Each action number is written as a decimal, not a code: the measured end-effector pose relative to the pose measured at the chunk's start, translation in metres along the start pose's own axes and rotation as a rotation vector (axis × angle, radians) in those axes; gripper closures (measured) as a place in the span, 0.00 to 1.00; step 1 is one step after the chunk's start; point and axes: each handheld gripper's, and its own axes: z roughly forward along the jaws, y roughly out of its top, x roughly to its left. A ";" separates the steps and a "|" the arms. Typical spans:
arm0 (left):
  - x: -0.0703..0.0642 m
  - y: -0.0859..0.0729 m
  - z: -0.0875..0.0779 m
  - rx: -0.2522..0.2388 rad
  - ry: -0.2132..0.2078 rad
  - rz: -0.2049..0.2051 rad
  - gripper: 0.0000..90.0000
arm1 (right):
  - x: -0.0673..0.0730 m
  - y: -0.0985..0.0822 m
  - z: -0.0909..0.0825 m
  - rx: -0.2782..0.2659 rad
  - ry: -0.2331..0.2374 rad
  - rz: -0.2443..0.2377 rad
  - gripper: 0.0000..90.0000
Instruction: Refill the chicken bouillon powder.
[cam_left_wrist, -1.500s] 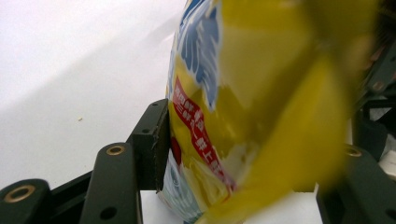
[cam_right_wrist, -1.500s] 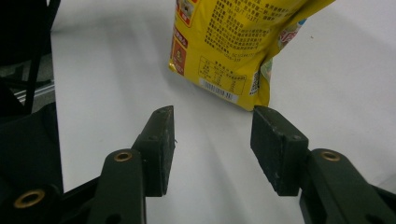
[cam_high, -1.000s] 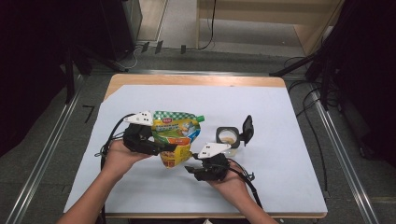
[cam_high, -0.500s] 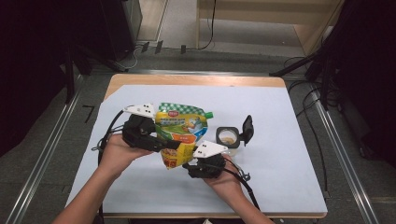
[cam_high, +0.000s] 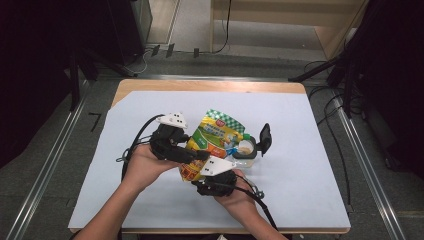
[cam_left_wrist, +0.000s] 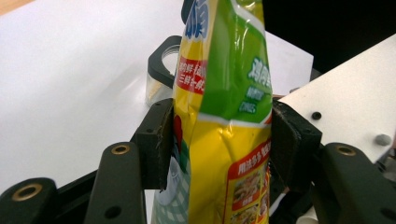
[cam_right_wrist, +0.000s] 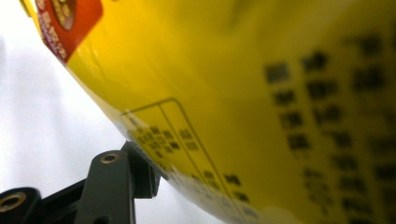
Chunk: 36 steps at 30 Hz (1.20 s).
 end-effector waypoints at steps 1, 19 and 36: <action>0.001 -0.001 0.001 -0.003 0.000 -0.003 0.53 | 0.000 -0.001 0.000 0.001 0.008 0.005 0.50; 0.007 -0.004 0.004 -0.009 -0.022 -0.111 0.53 | 0.004 -0.001 -0.001 0.001 0.091 0.007 0.60; 0.011 0.012 0.015 0.030 -0.006 -0.191 0.53 | -0.004 -0.001 -0.005 -0.016 0.145 0.101 0.61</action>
